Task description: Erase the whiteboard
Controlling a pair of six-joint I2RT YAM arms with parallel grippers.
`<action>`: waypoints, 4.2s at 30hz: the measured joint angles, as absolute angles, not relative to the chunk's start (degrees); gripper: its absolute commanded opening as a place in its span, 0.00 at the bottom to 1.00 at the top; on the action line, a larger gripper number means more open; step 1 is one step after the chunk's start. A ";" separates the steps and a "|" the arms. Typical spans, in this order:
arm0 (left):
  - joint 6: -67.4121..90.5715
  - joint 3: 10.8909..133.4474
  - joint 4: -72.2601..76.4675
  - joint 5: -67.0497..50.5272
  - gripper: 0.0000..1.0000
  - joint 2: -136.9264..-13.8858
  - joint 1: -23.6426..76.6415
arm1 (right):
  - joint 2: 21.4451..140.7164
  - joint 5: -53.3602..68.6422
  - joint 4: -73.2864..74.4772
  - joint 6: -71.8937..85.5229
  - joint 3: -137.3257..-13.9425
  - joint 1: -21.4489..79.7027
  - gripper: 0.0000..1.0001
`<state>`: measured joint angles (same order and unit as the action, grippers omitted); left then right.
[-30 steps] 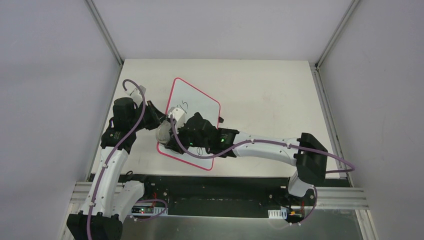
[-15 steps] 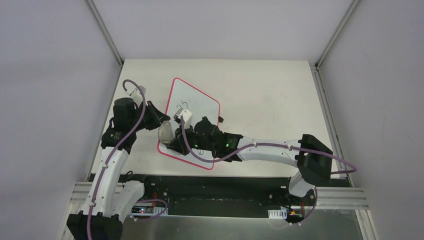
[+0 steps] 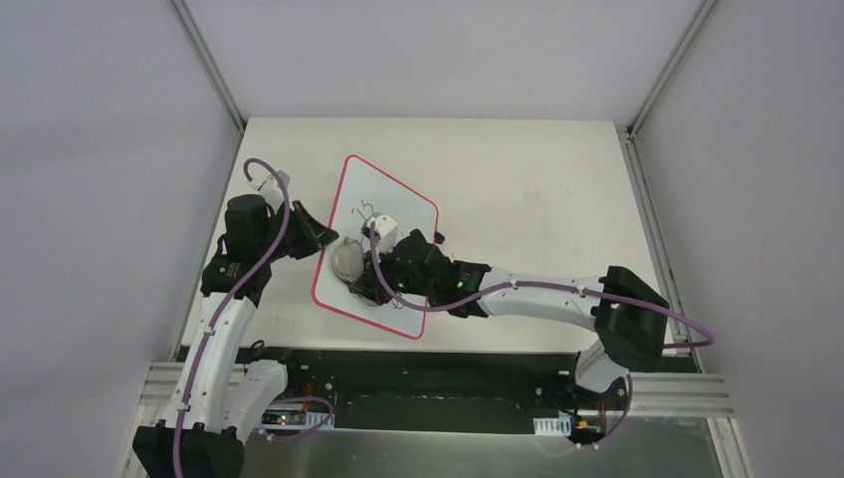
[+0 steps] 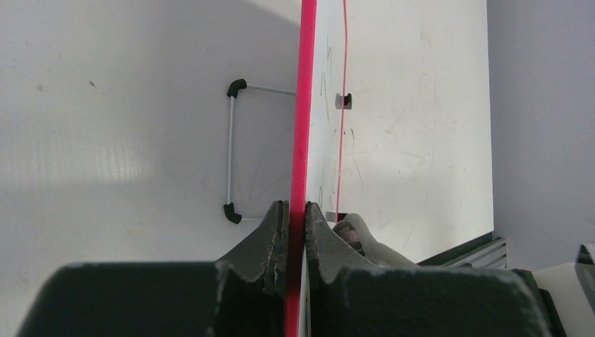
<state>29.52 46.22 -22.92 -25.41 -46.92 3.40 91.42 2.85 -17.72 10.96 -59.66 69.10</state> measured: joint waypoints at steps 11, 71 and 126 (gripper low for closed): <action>29.65 46.22 -22.96 -25.17 0.00 -46.92 3.38 | 96.92 2.37 -11.03 8.43 -73.63 71.22 0.00; 30.24 46.02 -22.83 -24.32 0.00 -46.48 3.33 | 97.78 -0.89 -12.16 19.42 -74.02 66.35 0.00; 30.68 46.02 -22.46 -25.23 0.00 -46.48 3.31 | 99.46 3.44 -16.71 31.88 -67.02 54.76 0.00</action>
<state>30.68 46.02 -22.46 -25.23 -46.48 3.31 99.46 3.44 -16.71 31.88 -67.02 54.76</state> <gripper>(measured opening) 0.067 0.057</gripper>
